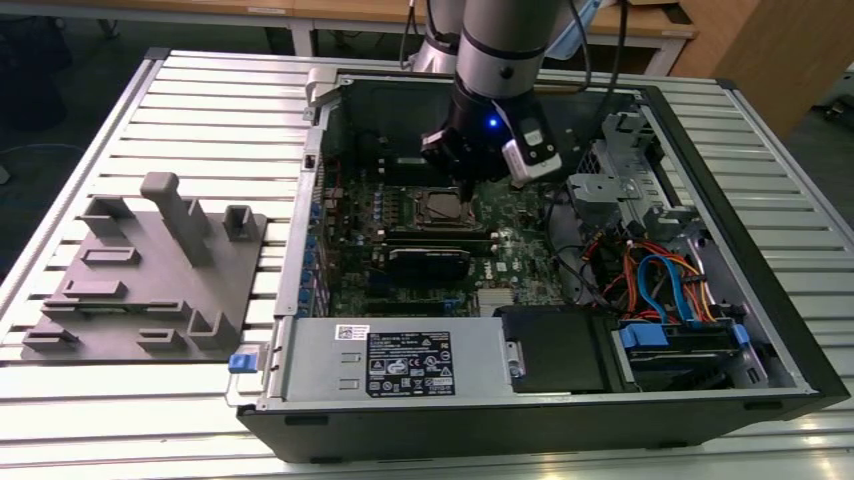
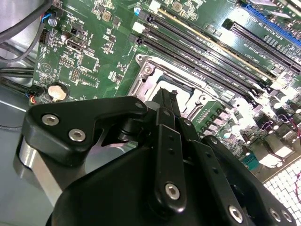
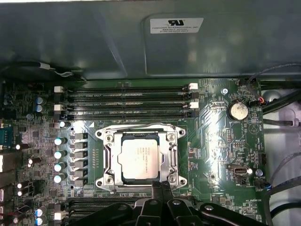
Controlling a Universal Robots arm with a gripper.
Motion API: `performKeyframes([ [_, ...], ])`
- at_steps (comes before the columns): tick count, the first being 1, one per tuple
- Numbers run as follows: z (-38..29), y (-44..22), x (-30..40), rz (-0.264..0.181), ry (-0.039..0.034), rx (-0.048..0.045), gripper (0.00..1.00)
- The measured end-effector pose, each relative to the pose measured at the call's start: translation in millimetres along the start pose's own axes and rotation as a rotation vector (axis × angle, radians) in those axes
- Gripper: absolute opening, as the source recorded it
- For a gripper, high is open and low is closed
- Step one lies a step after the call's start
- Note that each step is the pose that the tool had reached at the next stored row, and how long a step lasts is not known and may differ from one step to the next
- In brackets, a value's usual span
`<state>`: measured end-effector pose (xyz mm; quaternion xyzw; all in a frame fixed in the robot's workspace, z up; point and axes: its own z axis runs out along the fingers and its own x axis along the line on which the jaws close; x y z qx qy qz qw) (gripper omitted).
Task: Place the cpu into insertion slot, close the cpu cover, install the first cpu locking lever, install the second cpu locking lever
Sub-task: 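Install the second cpu locking lever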
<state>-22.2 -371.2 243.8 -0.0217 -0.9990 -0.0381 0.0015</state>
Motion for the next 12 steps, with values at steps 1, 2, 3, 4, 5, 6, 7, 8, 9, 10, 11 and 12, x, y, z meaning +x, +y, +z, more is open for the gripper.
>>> performKeyframes([
  [1, 0.0, -0.8, 0.0, 0.000, -0.0001, -0.0001, 0.10],
  [2, -0.1, -1.7, 0.0, 0.000, 0.0000, 0.0000, 0.10],
  [3, -0.1, -2.6, -0.1, 0.000, -0.0001, -0.0001, 0.10],
  [4, -0.2, -3.6, -0.1, 0.000, -0.0001, -0.0001, 0.10],
  [5, -0.3, -4.6, -0.2, 0.000, 0.0000, -0.0001, 0.10],
  [6, -0.3, -5.5, -0.2, 0.000, -0.0001, -0.0002, 0.10],
  [7, -0.4, -6.2, -0.2, 0.000, -0.0001, -0.0001, 0.10],
  [8, -0.4, -6.7, -0.2, 0.000, -0.0001, -0.0001, 0.10],
  [9, -0.5, -7.0, -0.2, 0.000, -0.0001, -0.0001, 0.10],
  [10, -0.5, -7.0, -0.2, 0.000, -0.0001, -0.0001, 0.10],
  [11, -0.5, -7.0, -0.3, 0.000, -0.0001, -0.0001, 0.10],
  [12, -0.5, -7.0, -0.3, 0.000, 0.0000, 0.0000, 0.10],
])
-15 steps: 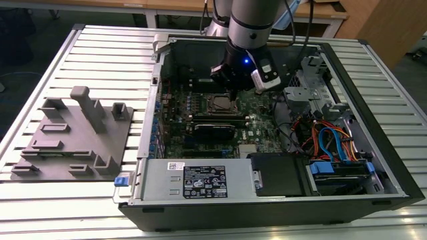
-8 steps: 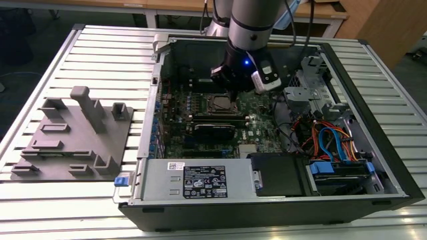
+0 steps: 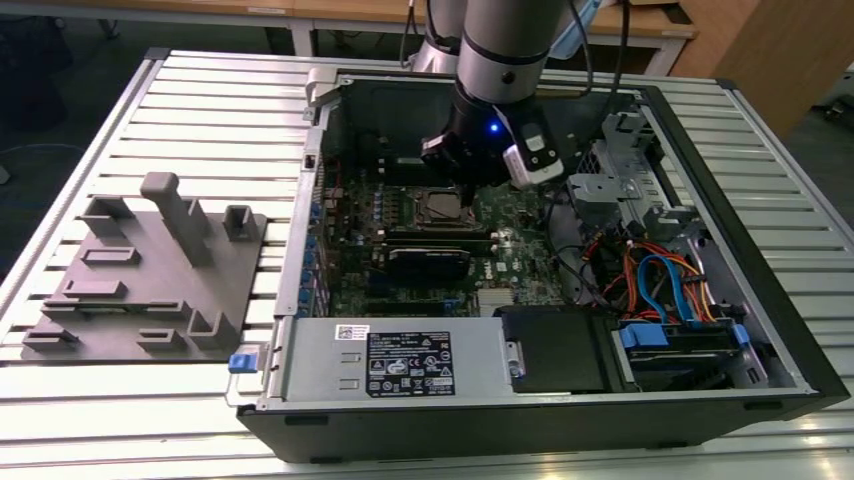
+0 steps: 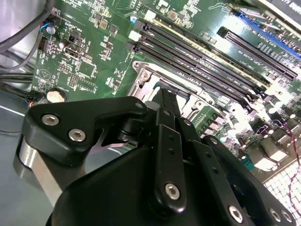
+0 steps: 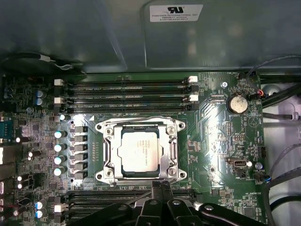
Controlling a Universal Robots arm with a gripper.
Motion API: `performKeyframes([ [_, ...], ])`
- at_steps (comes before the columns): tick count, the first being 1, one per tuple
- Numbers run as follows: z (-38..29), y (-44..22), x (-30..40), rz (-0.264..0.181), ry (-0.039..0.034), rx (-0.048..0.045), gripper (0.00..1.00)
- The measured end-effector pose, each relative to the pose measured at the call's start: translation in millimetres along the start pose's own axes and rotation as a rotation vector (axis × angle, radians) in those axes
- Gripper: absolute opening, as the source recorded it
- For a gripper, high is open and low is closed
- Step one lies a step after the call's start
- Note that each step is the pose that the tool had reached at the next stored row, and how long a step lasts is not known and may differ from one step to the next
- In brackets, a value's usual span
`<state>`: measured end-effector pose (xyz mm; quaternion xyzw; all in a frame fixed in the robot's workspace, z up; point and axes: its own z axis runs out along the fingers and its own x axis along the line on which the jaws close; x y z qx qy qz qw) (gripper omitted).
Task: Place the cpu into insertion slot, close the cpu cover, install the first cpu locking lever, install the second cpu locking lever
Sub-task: 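Install the second cpu locking lever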
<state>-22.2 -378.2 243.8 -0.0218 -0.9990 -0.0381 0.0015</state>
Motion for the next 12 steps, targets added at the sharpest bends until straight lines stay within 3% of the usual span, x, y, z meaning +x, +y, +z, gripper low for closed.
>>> performKeyframes([
  [1, 0.0, -0.1, 0.0, 0.000, 0.0011, 0.0001, 0.10],
  [5, 0.3, -0.2, 0.0, 0.002, 0.0281, 0.0012, 0.10],
  [12, 1.8, -8.8, 2.9, 0.001, 0.0358, -0.0003, 0.10],
])
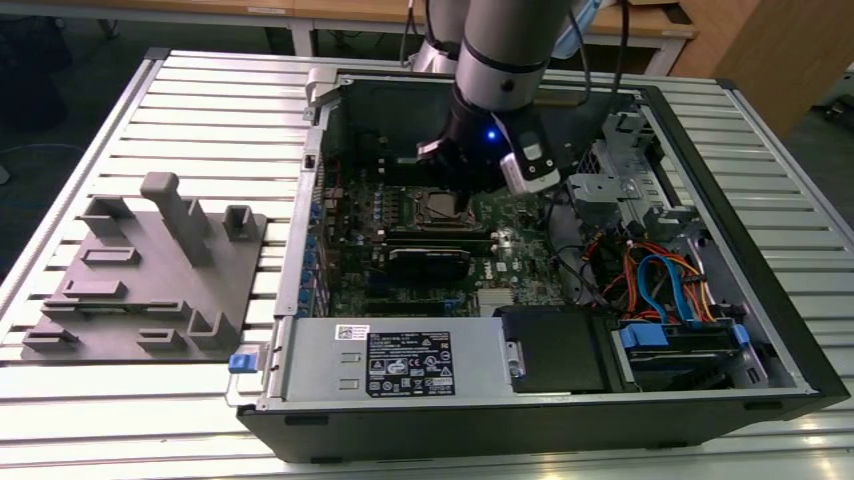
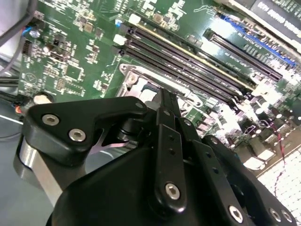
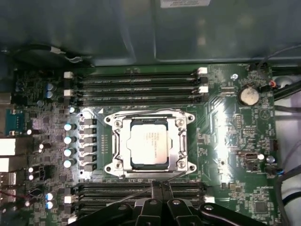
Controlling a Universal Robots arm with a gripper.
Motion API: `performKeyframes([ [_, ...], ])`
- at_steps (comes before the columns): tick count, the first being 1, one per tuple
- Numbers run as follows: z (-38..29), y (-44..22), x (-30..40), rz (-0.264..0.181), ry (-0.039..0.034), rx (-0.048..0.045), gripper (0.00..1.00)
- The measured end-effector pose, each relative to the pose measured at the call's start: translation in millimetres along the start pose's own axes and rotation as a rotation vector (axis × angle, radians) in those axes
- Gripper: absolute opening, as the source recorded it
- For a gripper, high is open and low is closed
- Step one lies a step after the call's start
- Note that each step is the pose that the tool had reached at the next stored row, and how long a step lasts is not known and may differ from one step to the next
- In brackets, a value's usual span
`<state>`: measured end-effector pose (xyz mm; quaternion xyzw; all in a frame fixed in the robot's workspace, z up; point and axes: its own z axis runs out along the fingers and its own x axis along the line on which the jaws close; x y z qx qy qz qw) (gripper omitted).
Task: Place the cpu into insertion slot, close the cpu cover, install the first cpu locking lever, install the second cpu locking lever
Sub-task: 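Install the second cpu locking lever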
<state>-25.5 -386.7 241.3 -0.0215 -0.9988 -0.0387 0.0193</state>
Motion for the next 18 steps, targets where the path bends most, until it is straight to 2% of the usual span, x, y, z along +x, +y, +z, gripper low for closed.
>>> performKeyframes([
  [4, 4.0, -1.1, 3.0, -0.023, 0.0038, 0.0002, 0.10],
  [6, 4.6, -1.5, 3.6, -0.036, 0.0053, -0.0051, 0.10],
  [11, 4.4, -8.1, 9.2, -0.038, 0.0060, -0.0359, 0.10],
  [16, 4.1, -15.6, 14.2, -0.038, 0.0067, -0.0577, 0.10],
  [18, 4.4, -17.5, 18.1, -0.039, 0.0071, -0.0703, 0.10],
])
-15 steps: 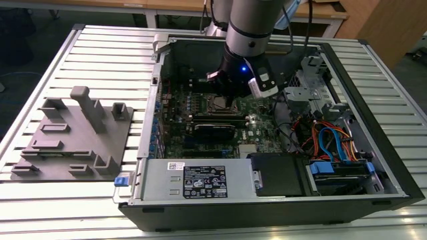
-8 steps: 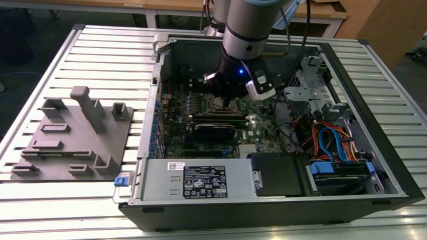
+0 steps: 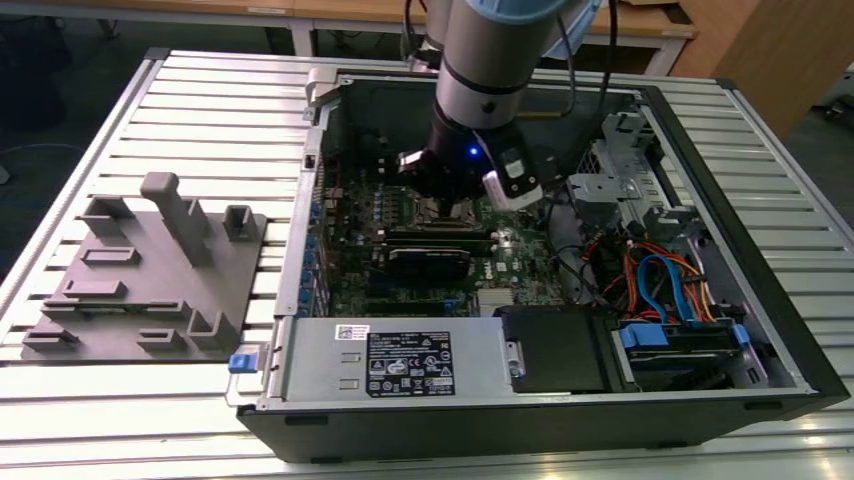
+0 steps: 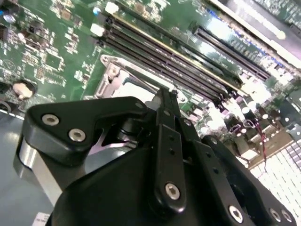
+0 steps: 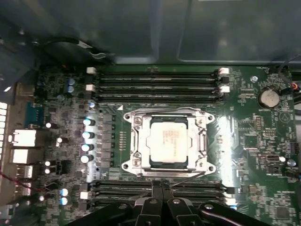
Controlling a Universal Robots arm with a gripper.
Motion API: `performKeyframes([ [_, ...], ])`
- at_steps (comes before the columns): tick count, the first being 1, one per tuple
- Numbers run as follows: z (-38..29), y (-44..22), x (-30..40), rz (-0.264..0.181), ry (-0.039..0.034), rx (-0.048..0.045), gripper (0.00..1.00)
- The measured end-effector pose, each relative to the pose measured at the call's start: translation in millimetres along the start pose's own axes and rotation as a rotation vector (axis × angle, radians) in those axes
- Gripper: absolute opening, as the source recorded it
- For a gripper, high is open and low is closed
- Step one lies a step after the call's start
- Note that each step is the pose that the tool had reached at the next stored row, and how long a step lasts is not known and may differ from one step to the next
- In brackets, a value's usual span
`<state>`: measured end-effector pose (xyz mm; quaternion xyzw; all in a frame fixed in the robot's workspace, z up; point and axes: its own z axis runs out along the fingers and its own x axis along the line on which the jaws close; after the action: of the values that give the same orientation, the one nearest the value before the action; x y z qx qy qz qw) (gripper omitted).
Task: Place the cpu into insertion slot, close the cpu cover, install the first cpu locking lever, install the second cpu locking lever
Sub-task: 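Install the second cpu locking lever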
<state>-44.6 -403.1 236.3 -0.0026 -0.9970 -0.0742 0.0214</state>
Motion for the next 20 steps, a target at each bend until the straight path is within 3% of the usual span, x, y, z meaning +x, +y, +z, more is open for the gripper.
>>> performKeyframes([
  [5, 0.1, -7.1, 2.8, -0.001, 0.0021, -0.0255, 0.10],
  [12, 3.1, -11.0, 12.4, -0.001, 0.0050, -0.0415, 0.10],
  [20, 8.6, -15.2, 17.0, -0.002, 0.0054, -0.0562, 0.10],
])
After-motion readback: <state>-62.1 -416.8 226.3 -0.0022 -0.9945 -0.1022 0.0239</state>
